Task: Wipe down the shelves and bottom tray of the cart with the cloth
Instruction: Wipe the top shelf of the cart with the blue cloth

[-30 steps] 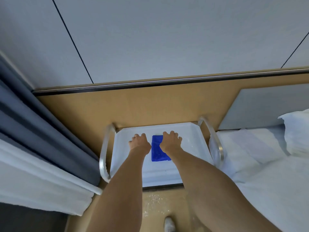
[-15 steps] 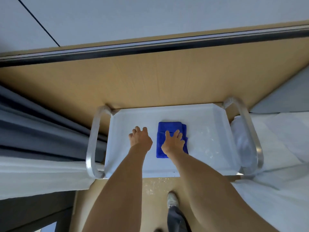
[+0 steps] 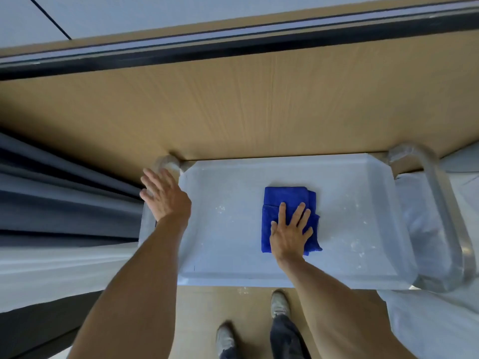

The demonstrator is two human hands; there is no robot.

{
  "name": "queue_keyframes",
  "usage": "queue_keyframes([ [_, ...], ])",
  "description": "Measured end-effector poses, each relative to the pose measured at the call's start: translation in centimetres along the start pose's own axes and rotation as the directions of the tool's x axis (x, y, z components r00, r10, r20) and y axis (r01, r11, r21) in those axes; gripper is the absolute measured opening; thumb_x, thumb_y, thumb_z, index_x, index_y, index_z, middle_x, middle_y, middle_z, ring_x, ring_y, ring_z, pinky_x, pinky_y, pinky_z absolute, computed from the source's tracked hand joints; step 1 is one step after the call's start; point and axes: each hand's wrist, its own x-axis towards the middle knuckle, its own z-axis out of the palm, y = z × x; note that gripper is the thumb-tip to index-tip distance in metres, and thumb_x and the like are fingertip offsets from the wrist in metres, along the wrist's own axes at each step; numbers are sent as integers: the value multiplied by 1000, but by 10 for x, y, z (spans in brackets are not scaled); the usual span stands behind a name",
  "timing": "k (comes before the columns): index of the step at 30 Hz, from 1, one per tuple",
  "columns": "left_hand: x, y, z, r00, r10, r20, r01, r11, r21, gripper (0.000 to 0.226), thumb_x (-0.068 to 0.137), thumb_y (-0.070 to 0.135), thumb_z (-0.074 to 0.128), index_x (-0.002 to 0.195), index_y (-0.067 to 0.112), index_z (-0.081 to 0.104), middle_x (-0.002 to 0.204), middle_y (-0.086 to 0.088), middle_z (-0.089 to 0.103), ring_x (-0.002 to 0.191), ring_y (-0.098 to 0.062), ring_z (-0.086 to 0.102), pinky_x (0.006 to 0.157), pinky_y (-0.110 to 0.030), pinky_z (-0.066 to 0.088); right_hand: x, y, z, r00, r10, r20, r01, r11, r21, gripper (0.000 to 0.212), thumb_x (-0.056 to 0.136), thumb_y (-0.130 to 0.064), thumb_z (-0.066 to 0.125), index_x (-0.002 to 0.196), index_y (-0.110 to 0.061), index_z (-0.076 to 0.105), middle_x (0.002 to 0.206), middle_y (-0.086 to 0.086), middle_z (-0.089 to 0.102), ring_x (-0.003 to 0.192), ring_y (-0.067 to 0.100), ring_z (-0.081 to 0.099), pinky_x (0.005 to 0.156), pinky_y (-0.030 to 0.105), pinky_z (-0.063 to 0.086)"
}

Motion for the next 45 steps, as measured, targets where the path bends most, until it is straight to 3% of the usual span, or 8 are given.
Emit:
queue_keyframes([
  [4,49,-16,-6,999,48,0,-47,982,-181,62,95,40,39,140,-3,31,128,-28,51,106,-45,56,76,-44,42,9,-3,20,995,17,-102,-18,1000,-16,58,101,-40,29,155,-18,33,159,33,15,147,50,15,101,70,35],
  [7,85,-32,-9,980,181,-77,-190,972,-135,48,98,40,36,121,-1,46,104,-25,64,89,-43,62,66,-39,38,17,-9,31,984,-10,-177,1,999,-49,59,101,-40,27,155,-18,31,159,32,14,147,50,13,105,69,30],
  [14,98,-44,17,985,168,-37,-169,904,-394,38,99,30,35,132,11,38,97,-25,66,86,-45,62,68,-42,41,68,-88,38,950,-122,-287,104,992,-78,57,100,-39,37,154,-22,35,160,29,18,148,47,15,110,65,26],
  [20,103,-46,17,984,181,-8,-170,909,-380,42,101,29,33,138,10,33,101,-21,67,90,-40,62,65,-37,34,84,-186,47,960,-62,-272,64,998,-3,60,96,-39,25,151,-18,39,160,27,21,147,47,18,110,67,22],
  [25,107,-48,19,983,183,-8,-172,903,-395,45,100,26,32,142,9,30,100,-19,67,89,-39,62,65,-37,33,67,-178,55,952,-124,-280,111,992,-62,68,94,-59,36,153,-25,35,162,21,19,148,42,18,107,65,25],
  [32,105,-51,18,981,191,-25,-183,882,-435,38,101,26,32,133,7,34,98,-19,67,84,-38,61,64,-38,34,37,-172,52,962,48,-269,-37,998,48,42,93,-32,38,125,-20,63,148,19,46,129,43,48,75,54,49],
  [38,104,-52,17,981,191,-28,-182,869,-459,37,98,22,37,132,6,35,98,-19,67,83,-39,62,63,-38,34,-104,-115,110,939,-132,-317,110,990,-85,40,94,-29,46,128,-20,65,155,17,39,134,40,46,87,50,41],
  [45,109,-52,25,983,183,-30,-176,870,-460,42,98,23,35,137,6,33,96,-18,66,79,-36,56,65,-38,33,-3,-176,90,933,-160,-322,148,987,-61,52,96,-38,40,147,-31,45,161,19,25,146,40,27,104,58,32],
])
